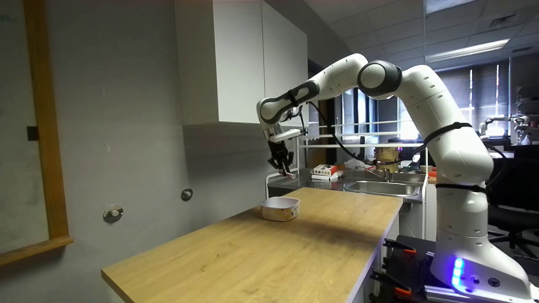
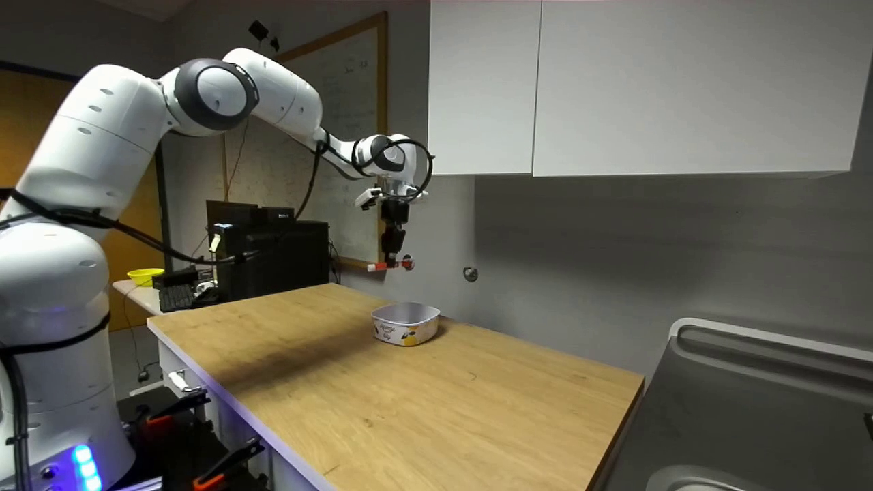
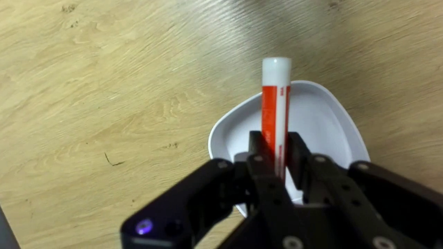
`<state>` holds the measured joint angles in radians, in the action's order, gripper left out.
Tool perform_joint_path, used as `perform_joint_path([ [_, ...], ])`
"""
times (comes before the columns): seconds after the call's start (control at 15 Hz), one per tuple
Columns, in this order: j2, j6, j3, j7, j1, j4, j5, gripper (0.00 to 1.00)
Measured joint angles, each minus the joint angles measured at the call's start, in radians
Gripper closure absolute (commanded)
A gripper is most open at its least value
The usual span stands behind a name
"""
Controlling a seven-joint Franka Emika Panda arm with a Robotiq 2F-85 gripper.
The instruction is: Put the marker inside the bowl
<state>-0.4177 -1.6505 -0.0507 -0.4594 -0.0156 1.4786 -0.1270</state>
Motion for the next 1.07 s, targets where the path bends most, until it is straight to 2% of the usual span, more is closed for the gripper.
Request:
perform_joint_path([
  [1.07, -0.362, 0.008, -0.011, 0.157, 0.021, -0.269, 0.027, 0.94],
])
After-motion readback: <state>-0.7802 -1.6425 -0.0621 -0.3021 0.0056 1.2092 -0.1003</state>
